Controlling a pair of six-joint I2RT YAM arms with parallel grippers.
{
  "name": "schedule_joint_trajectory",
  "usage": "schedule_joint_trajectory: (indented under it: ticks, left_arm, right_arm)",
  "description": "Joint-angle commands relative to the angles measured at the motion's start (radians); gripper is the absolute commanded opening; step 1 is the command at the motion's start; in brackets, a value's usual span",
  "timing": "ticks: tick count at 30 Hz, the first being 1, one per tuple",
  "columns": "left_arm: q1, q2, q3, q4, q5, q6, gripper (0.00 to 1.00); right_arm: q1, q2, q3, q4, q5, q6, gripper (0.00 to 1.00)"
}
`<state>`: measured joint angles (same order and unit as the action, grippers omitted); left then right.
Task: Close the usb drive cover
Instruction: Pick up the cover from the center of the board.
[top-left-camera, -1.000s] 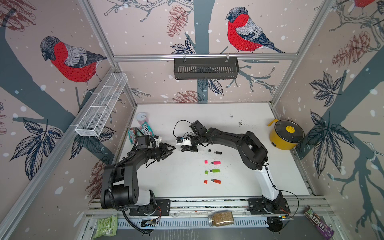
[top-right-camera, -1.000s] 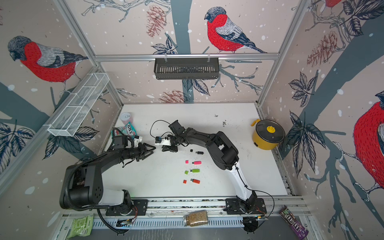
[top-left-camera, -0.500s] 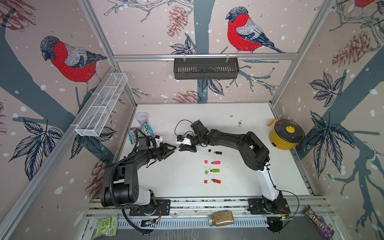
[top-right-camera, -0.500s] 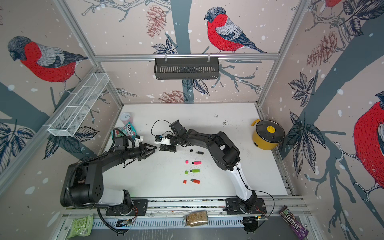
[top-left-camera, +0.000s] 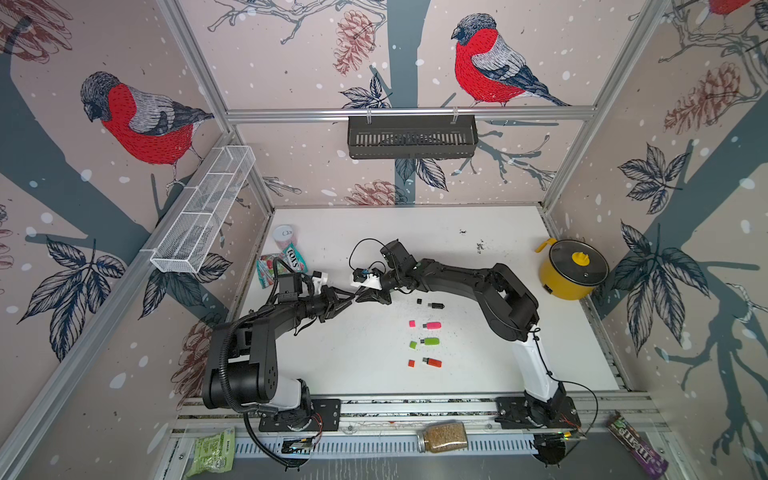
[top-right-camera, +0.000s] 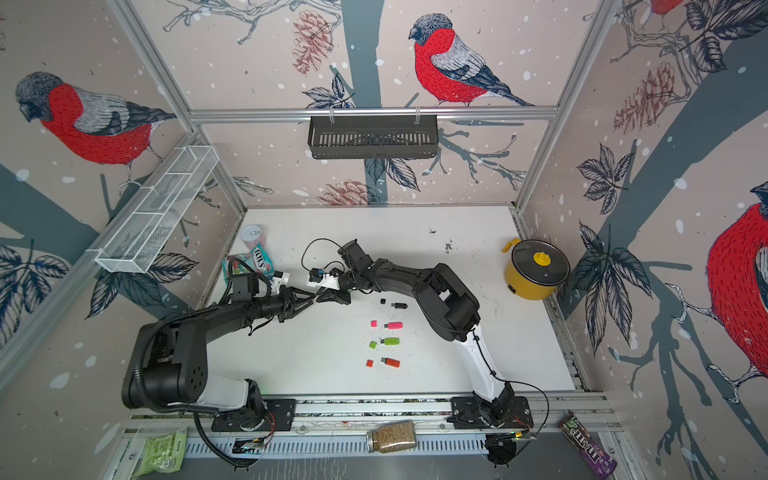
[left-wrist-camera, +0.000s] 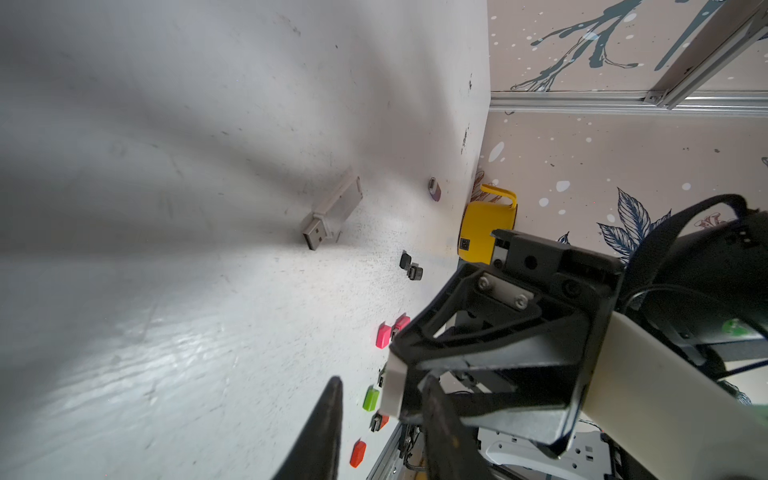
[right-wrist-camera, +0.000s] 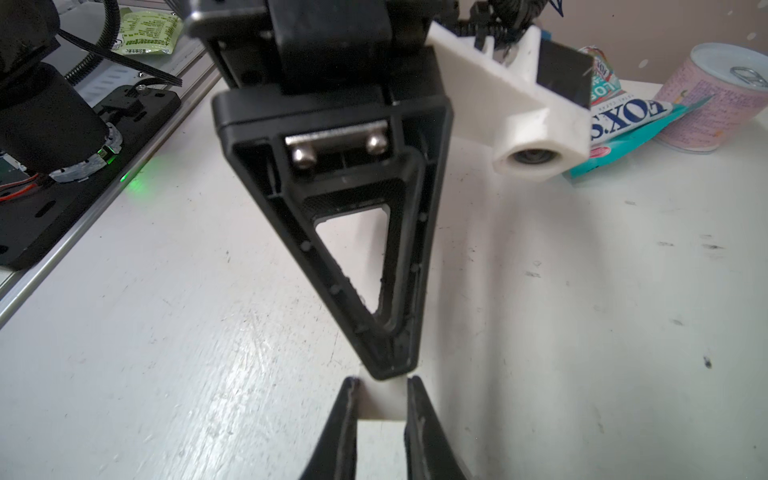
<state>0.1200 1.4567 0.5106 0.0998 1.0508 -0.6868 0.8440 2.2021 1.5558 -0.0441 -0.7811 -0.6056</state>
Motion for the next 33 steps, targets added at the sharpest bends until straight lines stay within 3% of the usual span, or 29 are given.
schedule_joint_trajectory:
  ticks: [1, 28, 33]
  left_arm:
    - [-0.003, 0.001, 0.0, 0.045, 0.035, -0.021, 0.31]
    - [-0.006, -0.004, -0.004, 0.053, 0.042, -0.039, 0.06]
    - [-0.006, -0.004, 0.015, 0.0, 0.022, 0.009, 0.05]
  right_arm:
    - [0.006, 0.002, 0.007, 0.03, -0.027, 0.013, 0.15]
    - [0.006, 0.028, 0.023, 0.096, -0.05, 0.073, 0.15]
    - [-0.007, 0.016, 0.024, 0.055, -0.017, 0.015, 0.38]
